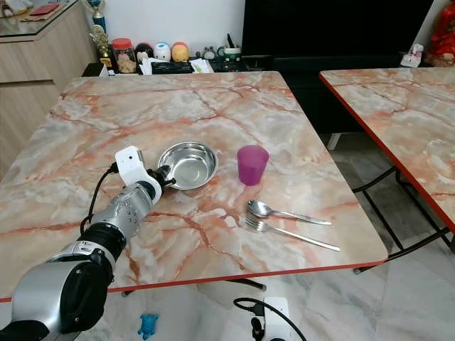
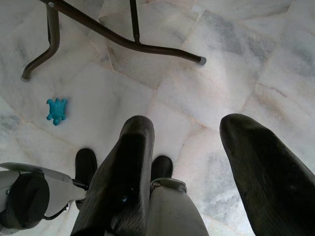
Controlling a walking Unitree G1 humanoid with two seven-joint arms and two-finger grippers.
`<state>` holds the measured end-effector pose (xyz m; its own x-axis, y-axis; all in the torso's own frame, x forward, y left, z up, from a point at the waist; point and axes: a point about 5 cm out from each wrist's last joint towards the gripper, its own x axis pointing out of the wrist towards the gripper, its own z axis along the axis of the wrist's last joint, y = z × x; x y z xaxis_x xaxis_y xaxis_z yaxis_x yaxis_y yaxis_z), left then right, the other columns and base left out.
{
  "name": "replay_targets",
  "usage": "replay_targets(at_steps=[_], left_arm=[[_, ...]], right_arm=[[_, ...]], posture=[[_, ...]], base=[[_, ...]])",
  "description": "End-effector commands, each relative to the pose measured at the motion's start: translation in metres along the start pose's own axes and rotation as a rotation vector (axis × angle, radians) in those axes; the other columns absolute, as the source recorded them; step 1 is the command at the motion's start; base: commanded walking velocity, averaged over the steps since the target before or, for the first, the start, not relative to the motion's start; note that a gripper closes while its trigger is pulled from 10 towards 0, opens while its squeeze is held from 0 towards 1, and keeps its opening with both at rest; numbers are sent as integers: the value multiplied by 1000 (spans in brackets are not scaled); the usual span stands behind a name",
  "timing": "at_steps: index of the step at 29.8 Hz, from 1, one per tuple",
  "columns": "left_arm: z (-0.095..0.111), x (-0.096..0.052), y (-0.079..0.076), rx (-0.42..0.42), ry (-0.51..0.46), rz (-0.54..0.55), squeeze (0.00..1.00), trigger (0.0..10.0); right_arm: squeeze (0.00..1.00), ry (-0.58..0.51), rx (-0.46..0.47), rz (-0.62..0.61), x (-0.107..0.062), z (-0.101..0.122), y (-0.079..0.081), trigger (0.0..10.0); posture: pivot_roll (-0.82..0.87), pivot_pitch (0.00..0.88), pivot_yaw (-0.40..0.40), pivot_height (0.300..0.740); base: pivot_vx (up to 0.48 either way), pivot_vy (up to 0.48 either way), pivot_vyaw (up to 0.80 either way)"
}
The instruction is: Setting the table
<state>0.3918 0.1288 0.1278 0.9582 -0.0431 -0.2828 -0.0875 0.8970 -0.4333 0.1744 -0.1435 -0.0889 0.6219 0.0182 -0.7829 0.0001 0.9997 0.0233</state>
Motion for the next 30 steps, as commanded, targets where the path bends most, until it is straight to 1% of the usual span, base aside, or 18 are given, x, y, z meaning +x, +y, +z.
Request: replay_targets(at_steps=[1,8,11,13,15,16,17,18,19,20,21,22,23,27,29,30], left_arm=[[-1,0,5,23,12,10,0,0],[0,-1,11,19,4,23,0,0],[-1,-2,17,14,-4,29,0,0],[0,-4,19,-18,-32,20,0,0],[5,-7,21,-59,-110,-43,0,0],[7,-9,21,-66,-134,-61,0,0],[7,-9,21,-66,-134,-61,0,0],[9,-14,23,-92,-184,-107,0,0],[11,-20,26,-134,-234,-154,0,1608],[11,-20,26,-134,-234,-154,0,1608],[10,-26,29,-173,-258,-178,0,10000],[9,-29,30,-188,-264,-185,0,10000],[8,-35,33,-212,-283,-197,0,10000],[7,-46,39,-246,-328,-202,0,10000],[9,-51,41,-252,-357,-209,0,10000],[13,-58,42,-270,-386,-219,0,10000]], right_arm=[[0,13,0,-3,-1,-3,-1,10000],[0,13,-1,-3,-1,-3,-1,10000],[0,13,0,-5,-1,-3,-2,10000],[0,14,1,-5,-1,-4,-2,10000],[0,15,4,-8,-1,-4,-2,10000],[0,15,4,-10,-1,-5,-2,10000],[0,15,4,-10,-1,-5,-2,10000],[0,15,5,-13,-1,-5,-2,10000],[0,16,3,-14,-1,-5,-3,10000],[0,16,3,-14,-1,-5,-3,10000],[0,17,2,-15,-1,-6,-3,10000],[0,17,1,-16,-2,-6,-3,10000],[0,18,-1,-16,-2,-6,-4,10000],[0,18,-3,-15,-2,-6,-5,10000],[0,18,-3,-16,-2,-7,-5,10000],[0,16,3,-22,-2,-7,-6,10000]], posture=[[137,0,-39,728],[136,0,-39,728],[133,0,-38,728],[130,0,-37,728],[124,0,-35,728],[125,0,-36,728],[125,0,-36,728],[127,0,-36,728],[129,0,-39,728],[129,0,-39,728],[136,0,-44,728],[138,0,-46,728],[139,0,-48,728],[140,0,-53,728],[140,0,-54,728],[139,0,-56,728]], base=[[0,0,0],[0,0,0],[0,0,0],[0,0,0],[0,0,0],[0,0,0],[0,0,0],[0,0,0],[0,0,0],[0,0,0],[0,0,0],[0,0,0],[0,0,0],[0,0,0],[0,0,0],[0,0,0]])
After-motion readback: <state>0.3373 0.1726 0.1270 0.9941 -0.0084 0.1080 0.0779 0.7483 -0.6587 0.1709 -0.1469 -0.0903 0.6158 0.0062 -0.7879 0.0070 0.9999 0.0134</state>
